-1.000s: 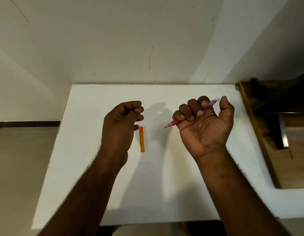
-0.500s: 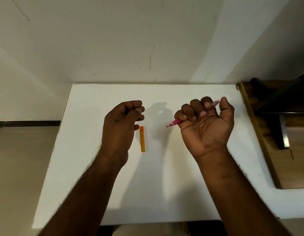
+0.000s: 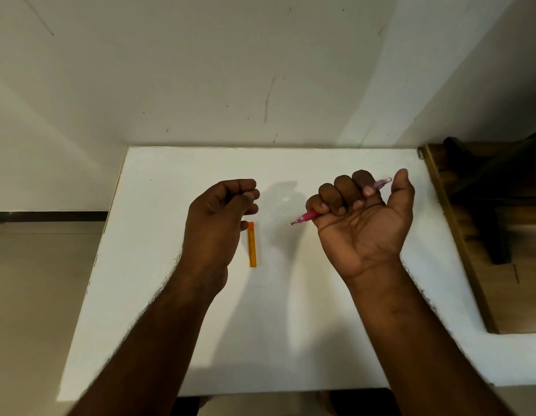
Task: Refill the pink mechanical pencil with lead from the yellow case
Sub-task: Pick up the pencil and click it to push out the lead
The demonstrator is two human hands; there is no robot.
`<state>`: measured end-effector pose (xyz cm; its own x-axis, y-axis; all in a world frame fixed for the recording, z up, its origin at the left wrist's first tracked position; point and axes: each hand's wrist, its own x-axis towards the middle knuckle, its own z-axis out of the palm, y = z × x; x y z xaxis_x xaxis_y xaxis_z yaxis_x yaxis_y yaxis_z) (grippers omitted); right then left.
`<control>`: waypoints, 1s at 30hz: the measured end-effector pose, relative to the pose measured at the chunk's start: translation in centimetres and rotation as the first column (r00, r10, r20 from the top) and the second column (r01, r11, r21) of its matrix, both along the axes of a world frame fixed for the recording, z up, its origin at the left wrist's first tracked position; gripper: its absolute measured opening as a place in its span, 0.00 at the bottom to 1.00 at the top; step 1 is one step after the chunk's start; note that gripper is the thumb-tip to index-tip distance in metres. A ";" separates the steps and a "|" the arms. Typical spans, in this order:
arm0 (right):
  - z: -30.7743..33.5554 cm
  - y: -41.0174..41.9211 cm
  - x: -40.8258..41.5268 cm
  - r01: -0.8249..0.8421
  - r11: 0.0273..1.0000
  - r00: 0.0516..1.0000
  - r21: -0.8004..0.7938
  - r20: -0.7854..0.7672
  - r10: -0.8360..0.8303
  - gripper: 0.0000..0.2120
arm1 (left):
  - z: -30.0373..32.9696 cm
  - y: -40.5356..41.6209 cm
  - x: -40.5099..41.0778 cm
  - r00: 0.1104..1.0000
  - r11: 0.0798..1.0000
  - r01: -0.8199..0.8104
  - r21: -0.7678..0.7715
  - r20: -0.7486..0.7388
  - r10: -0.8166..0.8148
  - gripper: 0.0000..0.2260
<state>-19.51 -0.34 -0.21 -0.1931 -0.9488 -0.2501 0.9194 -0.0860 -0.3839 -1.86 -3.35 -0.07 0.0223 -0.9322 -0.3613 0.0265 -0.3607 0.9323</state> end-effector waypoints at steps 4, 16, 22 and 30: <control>0.1 0.0 0.0 -0.007 1.000 1.000 -0.001 -0.008 0.007 0.21 | 0.0 0.0 0.0 1.000 1.000 0.002 0.000 0.007 -0.002 0.08; -0.1 0.0 -0.1 0.022 1.000 1.000 0.004 0.018 -0.022 0.21 | 0.0 0.0 0.0 1.000 1.000 0.006 0.011 0.002 -0.006 0.08; -0.2 0.0 0.0 0.025 1.000 0.999 0.005 0.030 -0.025 0.24 | 0.0 0.0 -0.1 1.000 1.000 0.006 0.015 0.001 -0.006 0.08; -0.3 0.0 -0.2 0.026 1.000 0.999 0.007 0.031 -0.026 0.22 | -0.1 0.1 -0.1 1.000 1.000 0.013 0.019 0.007 -0.013 0.08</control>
<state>-19.66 -0.35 -0.48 -0.2098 -0.9417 -0.2630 0.9283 -0.1074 -0.3560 -1.92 -3.30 -0.19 0.0128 -0.9255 -0.3785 0.0156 -0.3783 0.9256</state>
